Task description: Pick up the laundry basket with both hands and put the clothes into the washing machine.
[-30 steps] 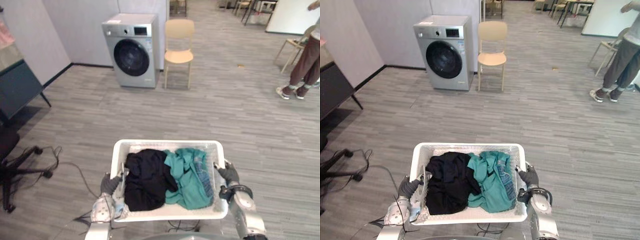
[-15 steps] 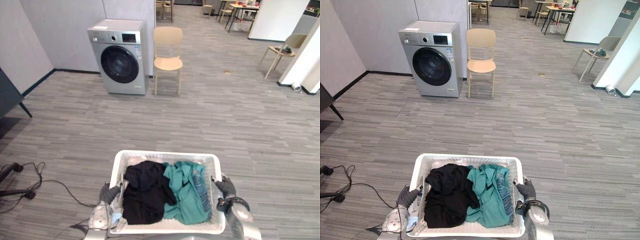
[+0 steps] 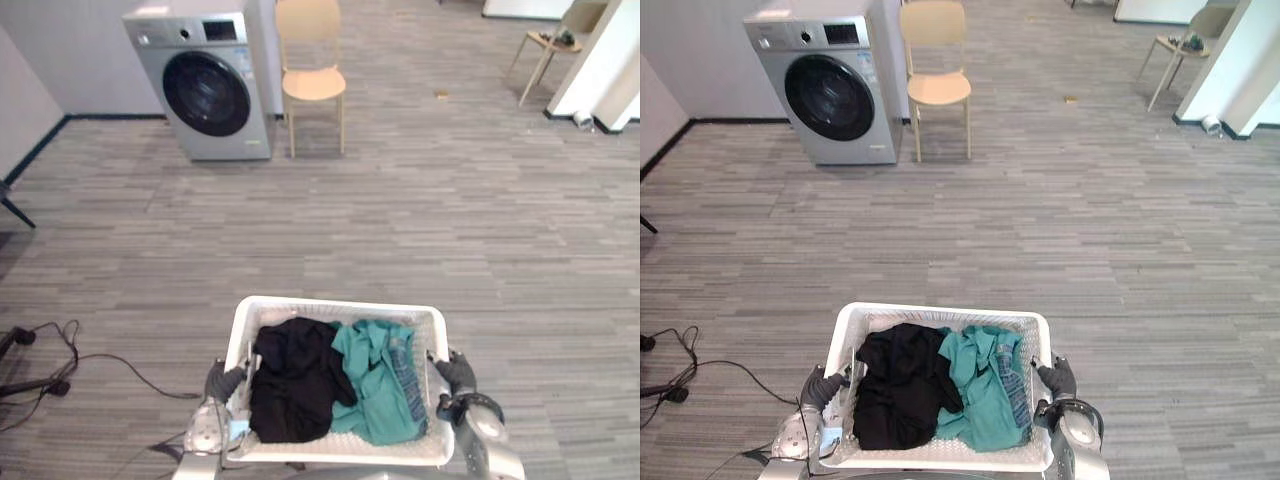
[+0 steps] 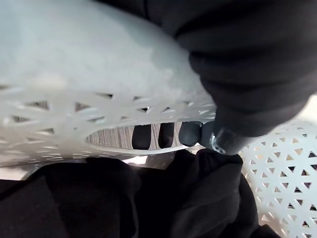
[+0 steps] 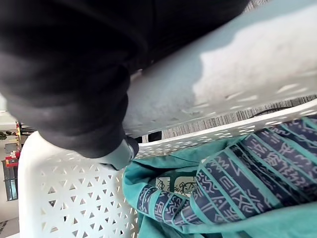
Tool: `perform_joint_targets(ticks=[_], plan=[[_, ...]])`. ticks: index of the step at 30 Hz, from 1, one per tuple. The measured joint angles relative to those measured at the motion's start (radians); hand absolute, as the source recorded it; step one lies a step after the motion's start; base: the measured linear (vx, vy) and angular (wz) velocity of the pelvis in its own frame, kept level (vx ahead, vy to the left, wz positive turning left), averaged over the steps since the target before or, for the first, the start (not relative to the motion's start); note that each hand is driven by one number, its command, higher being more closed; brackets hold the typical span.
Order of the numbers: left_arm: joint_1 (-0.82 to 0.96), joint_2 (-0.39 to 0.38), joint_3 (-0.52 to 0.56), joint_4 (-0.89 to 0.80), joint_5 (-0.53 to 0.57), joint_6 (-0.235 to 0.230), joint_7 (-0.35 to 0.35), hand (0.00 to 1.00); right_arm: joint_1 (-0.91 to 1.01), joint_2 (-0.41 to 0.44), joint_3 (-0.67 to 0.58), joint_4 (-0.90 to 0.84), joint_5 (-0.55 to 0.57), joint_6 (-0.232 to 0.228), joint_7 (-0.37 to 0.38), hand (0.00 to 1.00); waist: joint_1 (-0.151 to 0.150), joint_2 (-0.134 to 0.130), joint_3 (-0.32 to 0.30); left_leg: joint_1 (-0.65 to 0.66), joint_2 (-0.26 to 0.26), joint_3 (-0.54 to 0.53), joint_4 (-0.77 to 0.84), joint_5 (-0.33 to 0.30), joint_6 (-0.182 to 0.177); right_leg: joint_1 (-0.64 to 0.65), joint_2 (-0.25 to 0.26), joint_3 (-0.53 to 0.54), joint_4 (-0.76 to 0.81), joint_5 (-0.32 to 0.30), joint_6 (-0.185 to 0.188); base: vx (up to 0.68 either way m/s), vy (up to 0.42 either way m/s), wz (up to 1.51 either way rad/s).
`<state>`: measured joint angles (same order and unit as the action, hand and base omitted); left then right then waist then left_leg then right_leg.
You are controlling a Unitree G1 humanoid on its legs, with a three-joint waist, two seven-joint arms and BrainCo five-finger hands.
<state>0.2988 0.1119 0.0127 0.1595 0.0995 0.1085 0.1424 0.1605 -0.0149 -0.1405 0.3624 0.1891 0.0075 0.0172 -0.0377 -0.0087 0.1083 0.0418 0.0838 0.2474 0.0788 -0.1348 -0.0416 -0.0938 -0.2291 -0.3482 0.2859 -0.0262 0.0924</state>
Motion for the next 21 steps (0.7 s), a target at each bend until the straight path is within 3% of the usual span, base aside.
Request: perform_joint_targets(ticks=[2,3,4,5,6,7,8,10,11,12,14,15,16,17,18,19,20,21], plan=[[-0.002,0.001,0.023,-0.001,-0.010,0.000,0.002,1.00,0.007,0.004,0.024,-0.037,0.000,0.000,-0.002,1.00,0.005,0.015,0.009,-0.049,0.061,0.001,0.173,-0.103,-0.023,0.031,0.044,-0.045,0.011,-0.081,-0.023,0.17,-0.141,-0.11],[-0.003,0.005,0.042,-0.005,-0.022,-0.002,0.001,1.00,0.006,0.007,0.045,-0.058,0.000,-0.001,-0.008,1.00,0.018,0.022,0.016,-0.091,0.126,0.016,0.354,-0.141,-0.010,0.081,0.094,-0.056,-0.026,-0.138,-0.038,0.24,-0.215,-0.15],[-0.014,0.005,0.042,-0.005,-0.036,-0.005,0.001,1.00,0.005,0.006,0.047,-0.079,0.000,-0.001,-0.017,1.00,0.020,0.047,0.032,-0.178,0.207,0.035,0.575,-0.137,0.021,0.103,0.129,-0.069,-0.033,-0.141,-0.039,0.20,-0.186,-0.14],[-0.011,0.004,0.043,-0.006,-0.045,-0.007,0.001,1.00,0.005,0.001,0.048,-0.088,0.000,0.000,-0.018,1.00,0.030,0.055,0.038,-0.222,0.248,0.044,0.690,-0.109,0.066,0.115,0.147,-0.066,-0.035,-0.150,-0.045,0.18,-0.160,-0.22],[-0.003,-0.006,0.053,-0.007,-0.061,-0.008,0.001,1.00,0.009,-0.015,0.059,-0.116,-0.001,0.003,-0.023,1.00,0.048,0.068,0.052,-0.281,0.291,0.018,0.854,-0.005,0.101,0.156,0.166,-0.054,-0.041,-0.169,-0.058,0.25,-0.149,-0.26],[0.002,-0.030,0.063,-0.010,-0.071,-0.011,0.002,1.00,0.008,-0.023,0.067,-0.137,-0.003,0.003,-0.035,1.00,0.055,0.058,0.067,-0.353,0.294,-0.030,0.982,0.082,0.052,0.202,0.168,-0.038,-0.056,-0.189,-0.056,0.29,-0.127,-0.19],[0.004,-0.039,0.062,-0.010,-0.072,-0.014,0.003,1.00,0.006,-0.035,0.068,-0.145,-0.004,0.002,-0.036,1.00,0.056,0.058,0.070,-0.385,0.275,-0.042,1.004,0.050,0.030,0.210,0.160,-0.038,-0.059,-0.198,-0.055,0.37,-0.051,-0.09],[0.000,-0.079,0.065,-0.016,-0.081,-0.040,0.011,1.00,-0.030,-0.071,0.069,-0.152,-0.003,0.000,-0.035,1.00,0.059,0.069,0.078,-0.479,0.160,-0.051,0.895,-0.040,0.023,0.234,0.126,-0.018,-0.095,-0.215,-0.042,0.35,0.019,-0.22],[-0.002,-0.082,0.070,-0.018,-0.084,-0.042,0.013,1.00,-0.043,-0.073,0.070,-0.152,-0.003,0.001,-0.035,1.00,0.064,0.068,0.079,-0.491,0.134,-0.051,0.831,-0.042,0.019,0.240,0.118,-0.009,-0.104,-0.217,-0.038,0.38,0.055,-0.53],[-0.010,-0.089,0.082,-0.022,-0.087,-0.043,0.015,1.00,-0.061,-0.073,0.074,-0.152,-0.003,0.001,-0.035,1.00,0.087,0.062,0.082,-0.505,0.097,-0.052,0.653,-0.033,0.005,0.259,0.104,0.003,-0.123,-0.218,-0.026,0.40,0.069,-0.52],[-0.013,-0.089,0.090,-0.038,-0.088,-0.045,0.016,1.00,-0.082,-0.072,0.076,-0.150,-0.002,0.000,-0.035,1.00,0.110,0.059,0.084,-0.518,0.073,-0.052,0.403,0.008,-0.051,0.310,0.098,0.004,-0.153,-0.232,0.018,0.50,0.141,-0.37],[-0.013,-0.088,0.095,-0.040,-0.088,-0.047,0.019,1.00,-0.098,-0.074,0.076,-0.139,-0.002,0.000,-0.035,1.00,0.114,0.059,0.084,-0.521,0.057,-0.049,0.327,0.022,-0.063,0.350,0.092,-0.001,-0.150,-0.258,0.059,0.58,0.216,-0.16],[-0.013,-0.089,0.095,-0.040,-0.089,-0.046,0.023,1.00,-0.102,-0.072,0.076,-0.130,-0.002,0.000,-0.035,1.00,0.120,0.048,0.087,-0.516,0.044,-0.055,0.346,0.078,-0.027,0.371,0.077,0.002,-0.139,-0.275,0.082,0.61,0.279,-0.21],[-0.017,-0.090,0.095,-0.038,-0.089,-0.047,0.033,1.00,-0.109,-0.070,0.073,-0.108,-0.002,-0.005,-0.036,1.00,0.131,0.019,0.077,-0.509,0.018,-0.050,0.420,0.088,0.056,0.378,0.029,0.022,-0.068,-0.295,0.117,0.52,0.234,-0.11],[-0.023,-0.082,0.095,-0.038,-0.088,-0.046,0.033,1.00,-0.116,-0.062,0.068,-0.106,-0.003,-0.005,-0.036,1.00,0.126,-0.003,0.071,-0.508,-0.002,-0.034,0.472,0.037,0.097,0.338,-0.019,0.039,0.058,-0.288,0.123,0.81,0.371,0.00],[-0.034,-0.069,0.091,-0.038,-0.089,-0.046,0.033,1.00,-0.124,-0.053,0.059,-0.106,-0.004,-0.003,-0.036,1.00,0.120,-0.028,0.080,-0.478,-0.031,-0.021,0.513,-0.027,0.138,0.259,-0.083,0.078,0.289,-0.222,0.114,0.83,0.369,0.27],[-0.045,-0.055,0.089,-0.037,-0.089,-0.042,0.033,1.00,-0.126,-0.032,0.043,-0.101,-0.005,0.002,-0.035,1.00,0.110,-0.053,0.092,-0.408,-0.067,-0.015,0.503,-0.073,0.170,0.180,-0.149,0.102,0.519,-0.052,0.026,0.82,0.367,0.22],[-0.045,-0.046,0.084,-0.036,-0.089,-0.041,0.033,1.00,-0.124,-0.020,0.034,-0.101,-0.010,0.004,-0.035,1.00,0.106,-0.059,0.095,-0.362,-0.082,-0.013,0.485,-0.092,0.174,0.135,-0.180,0.110,0.630,0.019,-0.037,0.68,0.249,0.16]])
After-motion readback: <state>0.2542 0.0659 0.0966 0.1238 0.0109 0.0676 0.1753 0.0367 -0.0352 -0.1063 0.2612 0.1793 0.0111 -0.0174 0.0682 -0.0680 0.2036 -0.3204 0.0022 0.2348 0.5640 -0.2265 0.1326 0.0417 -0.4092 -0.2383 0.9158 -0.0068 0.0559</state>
